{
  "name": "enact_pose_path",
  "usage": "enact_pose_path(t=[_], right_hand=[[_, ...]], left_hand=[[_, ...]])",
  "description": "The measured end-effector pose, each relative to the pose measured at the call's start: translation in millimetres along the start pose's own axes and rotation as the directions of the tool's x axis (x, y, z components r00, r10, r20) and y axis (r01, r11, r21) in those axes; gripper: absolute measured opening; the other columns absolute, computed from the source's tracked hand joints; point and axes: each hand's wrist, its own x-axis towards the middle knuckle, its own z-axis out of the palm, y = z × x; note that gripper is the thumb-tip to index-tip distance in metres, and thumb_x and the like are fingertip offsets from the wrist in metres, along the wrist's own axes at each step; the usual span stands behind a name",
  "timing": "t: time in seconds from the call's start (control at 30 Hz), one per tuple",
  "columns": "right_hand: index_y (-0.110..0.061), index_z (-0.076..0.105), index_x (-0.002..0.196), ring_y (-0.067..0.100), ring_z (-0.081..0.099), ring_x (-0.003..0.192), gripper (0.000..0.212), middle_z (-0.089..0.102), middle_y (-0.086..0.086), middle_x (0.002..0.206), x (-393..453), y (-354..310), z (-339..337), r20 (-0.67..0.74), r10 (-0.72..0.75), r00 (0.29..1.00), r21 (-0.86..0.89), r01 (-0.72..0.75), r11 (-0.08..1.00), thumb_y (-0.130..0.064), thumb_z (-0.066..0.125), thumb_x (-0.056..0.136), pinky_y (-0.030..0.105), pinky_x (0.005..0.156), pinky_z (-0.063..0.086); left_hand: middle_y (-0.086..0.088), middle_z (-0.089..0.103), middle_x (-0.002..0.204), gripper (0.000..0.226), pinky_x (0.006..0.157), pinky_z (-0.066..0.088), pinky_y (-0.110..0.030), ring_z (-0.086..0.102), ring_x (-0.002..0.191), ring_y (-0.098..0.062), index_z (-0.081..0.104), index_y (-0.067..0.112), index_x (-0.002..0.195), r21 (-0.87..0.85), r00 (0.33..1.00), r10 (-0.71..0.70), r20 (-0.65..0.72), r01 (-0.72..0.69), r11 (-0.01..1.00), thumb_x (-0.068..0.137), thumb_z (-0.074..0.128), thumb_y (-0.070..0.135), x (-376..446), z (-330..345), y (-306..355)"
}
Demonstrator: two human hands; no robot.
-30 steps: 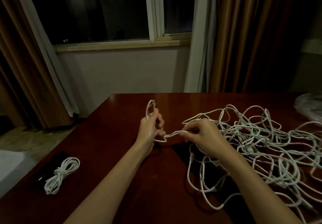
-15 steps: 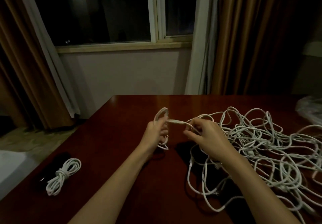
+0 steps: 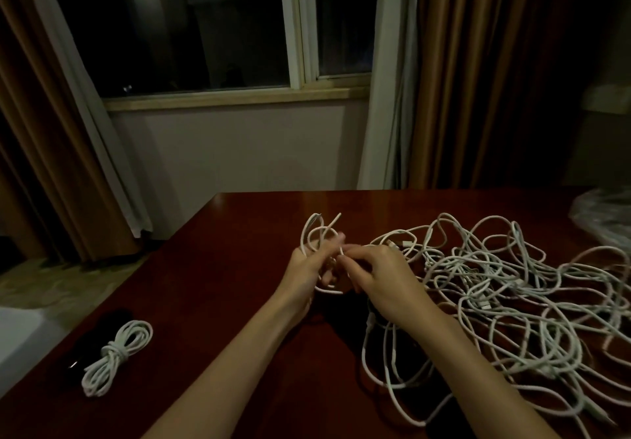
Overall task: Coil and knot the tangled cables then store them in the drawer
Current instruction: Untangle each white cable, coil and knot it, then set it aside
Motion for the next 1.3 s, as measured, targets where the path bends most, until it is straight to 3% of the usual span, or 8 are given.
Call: enact_pose_path(t=[0.2,0.27,0.4,0.67,0.77,0.93,1.13,1.3], right_hand=[[-0.017,0.073,0.097,0.006,0.061,0.070,0.023,0.067,-0.006,0.074,1,2,1,0.066,0.011,0.998,-0.110,-0.004,0.994,-0.030,0.054,0.097,0.021,0.068,0.048],[-0.015,0.073,0.100,0.007,0.062,0.080,0.022,0.069,-0.004,0.087,2,6,-2,0.044,0.040,0.998,-0.135,-0.034,0.990,-0.028,0.055,0.097,0.027,0.075,0.050],[-0.016,0.072,0.103,0.002,0.059,0.083,0.018,0.067,-0.008,0.093,1,13,-5,0.021,0.075,0.997,-0.170,-0.070,0.983,-0.025,0.058,0.095,0.017,0.076,0.047],[-0.018,0.074,0.103,-0.001,0.057,0.077,0.016,0.069,-0.005,0.091,-1,5,-6,-0.156,-0.035,0.987,-0.160,0.010,0.987,-0.019,0.066,0.089,0.007,0.067,0.043],[-0.020,0.073,0.091,-0.006,0.054,0.068,0.009,0.061,-0.015,0.077,-1,5,-7,-0.197,-0.018,0.980,-0.146,-0.011,0.989,-0.017,0.071,0.084,0.005,0.064,0.041],[-0.020,0.071,0.085,-0.012,0.057,0.075,0.006,0.059,-0.018,0.067,-1,6,-7,-0.169,0.043,0.985,-0.032,-0.049,0.998,-0.018,0.073,0.080,0.006,0.064,0.043],[-0.022,0.072,0.093,0.000,0.066,0.079,0.009,0.071,-0.009,0.085,-2,8,-9,-0.042,0.092,0.995,0.166,-0.084,0.982,-0.027,0.066,0.088,0.018,0.068,0.053],[-0.026,0.071,0.088,0.001,0.064,0.078,0.007,0.071,-0.008,0.085,-1,11,-9,-0.099,0.134,0.986,0.146,-0.119,0.982,-0.029,0.064,0.091,0.016,0.069,0.051]], left_hand=[[0.000,0.049,0.052,0.024,0.051,0.047,-0.022,0.045,0.045,-0.008,0.071,0.012,0.067,-0.077,0.996,-0.059,-0.063,0.054,0.996,0.089,0.063,0.018,-1,-4,0],[0.000,0.052,0.057,0.022,0.047,0.044,-0.018,0.041,0.042,-0.005,0.061,0.008,0.074,-0.187,0.987,-0.061,-0.147,0.033,0.982,0.095,0.056,0.011,4,-7,2],[0.004,0.044,0.056,0.027,0.043,0.038,-0.015,0.031,0.036,-0.002,0.043,0.014,0.073,-0.303,0.983,-0.081,-0.165,0.028,0.953,0.099,0.045,0.006,10,-14,3],[0.008,0.058,0.063,0.025,0.057,0.045,-0.019,0.056,0.060,-0.005,0.059,0.011,0.083,0.277,0.988,-0.075,0.133,0.036,0.960,0.082,0.066,0.035,-2,-7,4],[0.006,0.069,0.076,0.031,0.057,0.045,-0.016,0.062,0.067,-0.005,0.069,0.012,0.090,0.317,0.956,-0.162,0.244,0.079,0.945,0.079,0.063,0.040,-7,-5,6],[0.008,0.035,0.050,0.020,0.039,0.023,-0.014,0.027,0.039,-0.002,0.061,0.017,0.073,0.184,0.908,-0.306,0.287,0.261,0.948,0.079,0.063,0.036,-10,-11,12],[0.010,0.031,0.049,0.024,0.039,0.021,-0.012,0.025,0.038,0.001,0.052,0.014,0.079,0.001,0.920,-0.250,0.301,0.262,0.965,0.088,0.065,0.032,-7,-11,10],[0.006,0.036,0.053,0.024,0.041,0.034,-0.013,0.030,0.036,-0.002,0.042,0.017,0.071,-0.318,0.971,-0.174,0.166,0.220,0.922,0.083,0.060,0.028,2,-18,7]])
